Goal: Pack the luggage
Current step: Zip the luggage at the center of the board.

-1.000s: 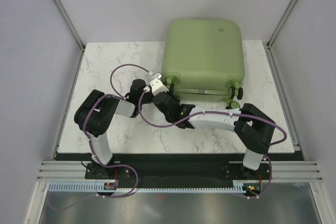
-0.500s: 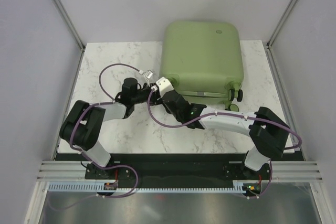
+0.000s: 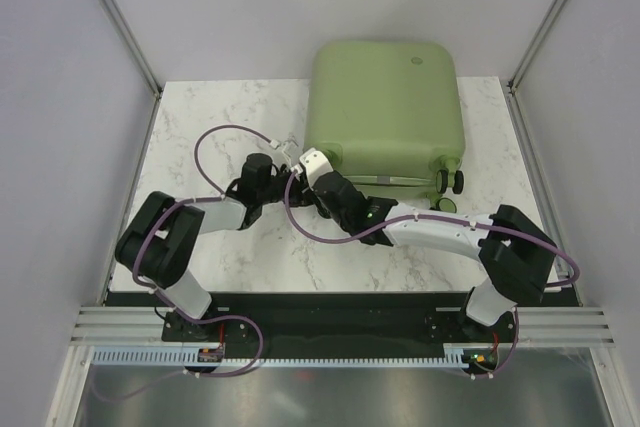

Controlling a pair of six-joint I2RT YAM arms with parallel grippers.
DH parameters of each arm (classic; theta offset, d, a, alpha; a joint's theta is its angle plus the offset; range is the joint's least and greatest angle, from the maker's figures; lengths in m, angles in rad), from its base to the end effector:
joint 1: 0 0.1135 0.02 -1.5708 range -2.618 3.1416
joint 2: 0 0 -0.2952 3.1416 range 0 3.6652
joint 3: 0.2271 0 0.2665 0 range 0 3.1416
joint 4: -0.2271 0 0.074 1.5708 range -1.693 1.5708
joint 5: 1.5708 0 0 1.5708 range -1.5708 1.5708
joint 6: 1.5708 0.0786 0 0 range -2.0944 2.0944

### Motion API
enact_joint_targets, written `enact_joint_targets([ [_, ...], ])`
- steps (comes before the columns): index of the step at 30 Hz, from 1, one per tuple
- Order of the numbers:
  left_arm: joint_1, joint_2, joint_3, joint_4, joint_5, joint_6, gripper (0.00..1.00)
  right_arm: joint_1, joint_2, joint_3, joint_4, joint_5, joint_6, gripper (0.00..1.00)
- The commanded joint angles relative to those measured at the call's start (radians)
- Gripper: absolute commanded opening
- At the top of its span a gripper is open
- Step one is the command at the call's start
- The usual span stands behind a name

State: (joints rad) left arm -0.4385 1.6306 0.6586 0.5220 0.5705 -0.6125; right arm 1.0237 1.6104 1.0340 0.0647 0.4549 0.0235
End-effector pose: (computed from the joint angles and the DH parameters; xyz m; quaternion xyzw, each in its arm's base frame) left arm 0.3077 -0.1912 0.1666 0.0784 0.8227 -0.4621 0.3217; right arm 0.2418 0.3306 0.2465 -0.3032 0.7925 0.0775 0.5235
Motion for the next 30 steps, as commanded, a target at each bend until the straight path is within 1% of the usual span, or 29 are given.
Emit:
enact_joint_targets([
  [1, -0.017, 0.021, -0.007, 0.044, -0.04, 0.0, 0.58, -0.002, -0.089, 0.021, 0.129, -0.116, 0.079, 0.0],
  [5, -0.035, 0.002, -0.02, 0.024, -0.093, -0.001, 0.58, -0.002, -0.093, 0.018, 0.123, -0.116, 0.082, 0.0],
  [7, -0.04, 0.009, -0.004, -0.035, -0.115, 0.007, 0.58, -0.002, -0.093, 0.015, 0.124, -0.114, 0.084, 0.0],
  [12, -0.058, 0.032, 0.002, -0.053, -0.118, 0.0, 0.57, -0.001, -0.086, 0.021, 0.124, -0.119, 0.084, 0.0],
  [15, -0.066, 0.07, 0.025, -0.063, -0.104, -0.007, 0.49, -0.002, -0.081, 0.026, 0.124, -0.121, 0.084, 0.0],
  [17, -0.075, 0.101, 0.035, -0.063, -0.089, -0.012, 0.42, -0.002, -0.08, 0.028, 0.124, -0.119, 0.087, 0.0],
  [18, -0.08, 0.112, 0.044, -0.062, -0.081, -0.015, 0.38, -0.002, -0.083, 0.026, 0.123, -0.119, 0.089, 0.0],
  [19, -0.085, 0.124, 0.049, -0.059, -0.075, -0.016, 0.3, -0.002, -0.084, 0.026, 0.121, -0.119, 0.089, 0.0],
  [21, -0.101, 0.155, 0.058, -0.025, -0.06, -0.016, 0.22, -0.002, -0.086, 0.024, 0.116, -0.114, 0.093, 0.0],
  [22, -0.106, 0.166, 0.058, -0.008, -0.043, -0.026, 0.16, -0.001, -0.092, 0.024, 0.115, -0.113, 0.095, 0.0],
  [26, -0.129, 0.202, 0.049, 0.108, -0.014, -0.069, 0.03, -0.001, -0.109, 0.024, 0.09, -0.101, 0.105, 0.0],
  [30, -0.163, 0.222, 0.067, 0.168, -0.009, -0.079, 0.02, -0.001, -0.133, 0.021, 0.072, -0.078, 0.105, 0.0],
])
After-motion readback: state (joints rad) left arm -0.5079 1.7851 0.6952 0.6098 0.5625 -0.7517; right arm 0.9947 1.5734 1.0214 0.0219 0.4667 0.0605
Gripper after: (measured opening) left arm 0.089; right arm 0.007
